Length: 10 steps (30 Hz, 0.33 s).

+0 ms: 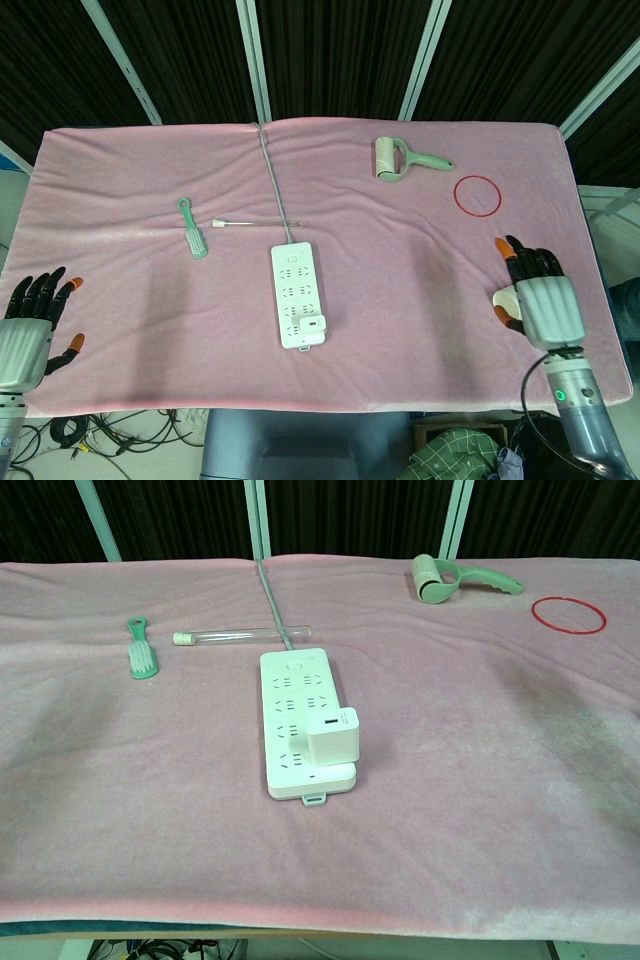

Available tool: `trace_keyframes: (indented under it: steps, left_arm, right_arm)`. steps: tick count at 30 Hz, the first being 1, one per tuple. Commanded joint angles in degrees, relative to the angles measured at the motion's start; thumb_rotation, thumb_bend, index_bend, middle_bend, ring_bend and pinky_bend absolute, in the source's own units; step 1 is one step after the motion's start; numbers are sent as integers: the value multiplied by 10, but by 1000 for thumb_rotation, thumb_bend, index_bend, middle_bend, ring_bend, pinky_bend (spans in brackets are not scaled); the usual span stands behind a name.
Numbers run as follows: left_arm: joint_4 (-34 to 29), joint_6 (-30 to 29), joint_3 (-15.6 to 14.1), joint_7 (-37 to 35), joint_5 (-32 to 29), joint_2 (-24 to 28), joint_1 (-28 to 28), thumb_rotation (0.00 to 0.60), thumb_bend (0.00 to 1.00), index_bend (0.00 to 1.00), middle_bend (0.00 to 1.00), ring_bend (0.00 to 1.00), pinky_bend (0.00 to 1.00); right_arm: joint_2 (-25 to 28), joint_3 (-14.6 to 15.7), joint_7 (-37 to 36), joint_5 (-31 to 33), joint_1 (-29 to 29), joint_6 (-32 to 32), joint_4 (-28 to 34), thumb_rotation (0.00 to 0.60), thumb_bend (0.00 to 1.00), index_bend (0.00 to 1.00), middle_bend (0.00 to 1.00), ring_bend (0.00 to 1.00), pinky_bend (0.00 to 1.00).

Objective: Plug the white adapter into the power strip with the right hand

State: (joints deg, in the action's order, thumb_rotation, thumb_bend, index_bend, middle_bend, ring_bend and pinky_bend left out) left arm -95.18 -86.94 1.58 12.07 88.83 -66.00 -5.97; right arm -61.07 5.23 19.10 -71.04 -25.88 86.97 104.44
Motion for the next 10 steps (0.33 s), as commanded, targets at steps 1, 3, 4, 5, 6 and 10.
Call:
trace_keyframes:
  steps: [1,3,4,5,6,10]
  left_arm:
    - [1,-5,1,1,7,1,0,600,304,116,0,0,0]
    - [0,-7,0,1,10,2,1,600,304,116,0,0,0]
    - [-1,-8,-1,2,11,2,1,600,304,116,0,0,0]
    - [-2,-8,-2,3,13,3,2,600,304,116,0,0,0]
    - [-3,-8,-3,6,14,3,2,600,304,116,0,0,0]
    - [-6,-9,-5,9,21,3,2,600,304,116,0,0,0]
  right_arm:
    - [-5,28,-49,-47,59,42,-66,600,70,60,80,187,169]
    - [-9,30,-63,-57,77,52,-90,600,69,60,80,187,169]
    - [-12,29,-69,-60,84,55,-100,600,69,60,80,187,169]
    - [-13,28,-76,-62,90,56,-108,600,69,60,80,188,169]
    - [-15,27,-86,-64,96,56,-116,600,69,60,80,188,169]
    - [-15,19,-120,-74,112,50,-139,600,69,60,81,188,169]
